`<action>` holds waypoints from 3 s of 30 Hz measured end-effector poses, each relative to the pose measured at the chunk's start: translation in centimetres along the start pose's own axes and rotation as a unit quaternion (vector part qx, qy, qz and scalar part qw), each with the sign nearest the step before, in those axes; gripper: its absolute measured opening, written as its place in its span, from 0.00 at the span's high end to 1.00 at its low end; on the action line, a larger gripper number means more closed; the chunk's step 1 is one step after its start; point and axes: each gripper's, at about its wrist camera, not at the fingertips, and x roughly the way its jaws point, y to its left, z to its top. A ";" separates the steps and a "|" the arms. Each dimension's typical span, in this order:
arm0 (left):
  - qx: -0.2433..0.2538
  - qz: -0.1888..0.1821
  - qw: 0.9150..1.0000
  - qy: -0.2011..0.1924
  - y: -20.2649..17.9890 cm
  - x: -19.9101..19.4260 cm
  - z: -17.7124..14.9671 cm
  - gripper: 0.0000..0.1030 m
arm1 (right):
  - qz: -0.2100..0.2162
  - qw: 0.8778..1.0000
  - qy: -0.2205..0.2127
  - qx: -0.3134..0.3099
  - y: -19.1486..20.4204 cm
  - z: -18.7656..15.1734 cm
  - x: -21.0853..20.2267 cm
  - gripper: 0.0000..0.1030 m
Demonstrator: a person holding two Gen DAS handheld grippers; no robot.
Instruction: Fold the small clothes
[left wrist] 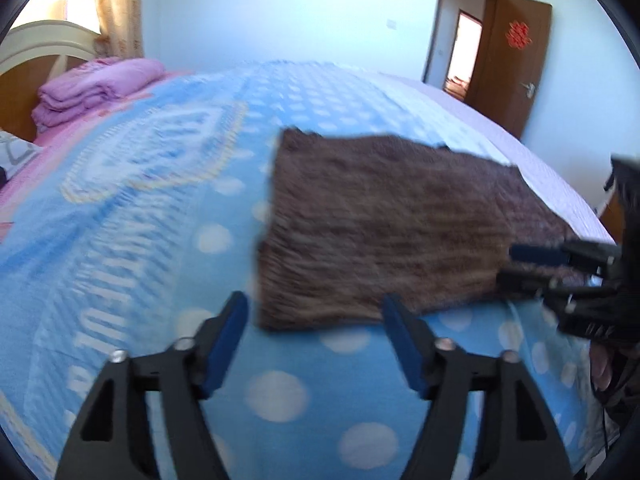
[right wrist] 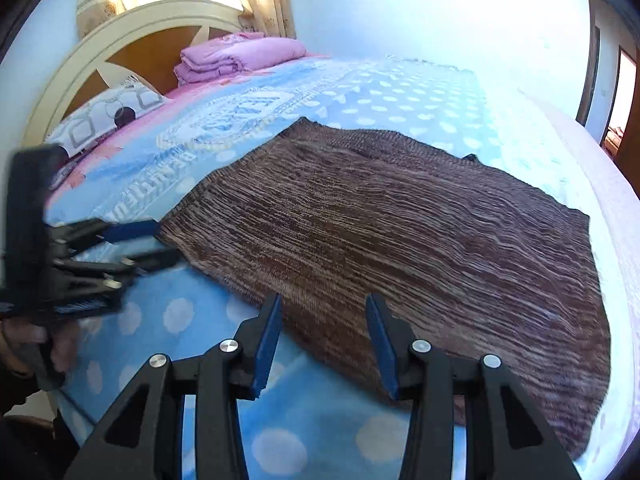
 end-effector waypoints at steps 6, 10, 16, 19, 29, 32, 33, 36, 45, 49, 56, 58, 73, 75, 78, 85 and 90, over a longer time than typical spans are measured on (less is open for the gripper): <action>-0.040 0.025 0.999 -0.014 5.3 -0.2 1.7 0.14 | 0.001 0.999 0.003 -0.053 3.2 0.3 1.4 0.56; -0.068 0.002 0.998 -0.001 8.1 0.6 2.0 0.14 | 0.007 0.997 0.001 -0.076 5.5 0.8 2.3 0.55; -0.096 -0.045 0.994 0.007 10.8 2.1 3.0 0.14 | -0.008 0.989 -0.011 -0.144 10.1 1.3 3.5 0.54; -0.089 -0.076 0.993 0.013 11.0 2.8 3.9 0.14 | -0.010 0.985 -0.019 -0.169 12.2 1.6 4.2 0.54; -0.050 -0.122 0.991 0.025 9.4 6.4 8.1 0.14 | -0.048 0.976 -0.028 -0.211 16.0 2.7 6.8 0.54; -0.050 -0.124 0.990 0.036 9.2 8.1 9.1 0.14 | -0.047 0.978 -0.027 -0.201 15.7 3.3 7.1 0.54; -0.046 -0.129 0.990 0.041 9.0 8.6 9.4 0.14 | -0.047 0.979 -0.026 -0.196 15.5 3.3 7.2 0.54; -0.039 -0.145 0.987 0.052 8.2 10.1 10.3 0.14 | -0.044 0.981 -0.027 -0.188 15.2 3.4 7.5 0.56; -0.004 -0.143 0.989 0.047 5.5 13.0 11.8 0.14 | -0.043 0.979 -0.028 -0.195 15.4 3.2 8.0 0.75; 0.005 -0.145 0.988 0.061 4.9 14.2 11.9 0.15 | -0.042 0.979 -0.026 -0.197 15.4 3.3 8.1 0.79; -0.006 -0.157 0.985 0.074 4.9 15.9 12.4 0.32 | -0.049 0.977 -0.027 -0.206 15.9 3.0 8.4 0.85; -0.006 -0.153 0.985 0.082 4.8 16.4 12.4 0.42 | -0.048 0.977 -0.026 -0.205 15.9 3.1 8.6 0.85; -0.061 -0.183 0.976 0.097 5.3 15.3 13.2 0.92 | -0.015 0.985 -0.053 -0.163 13.4 2.5 4.2 0.93; -0.056 -0.179 0.978 0.093 5.0 14.6 13.4 0.92 | -0.007 0.987 -0.056 -0.149 13.0 2.0 3.5 0.93; -0.056 -0.182 0.978 0.083 4.5 13.5 13.9 0.92 | -0.003 0.989 -0.066 -0.130 11.7 1.9 2.7 0.93; -0.055 -0.193 0.978 0.060 2.7 11.0 15.2 0.92 | -0.009 0.991 -0.085 -0.106 9.7 0.8 0.7 0.93; -0.046 -0.209 0.976 0.052 0.5 9.8 16.2 0.93 | 0.002 0.993 -0.092 -0.070 7.9 0.5 -0.4 0.94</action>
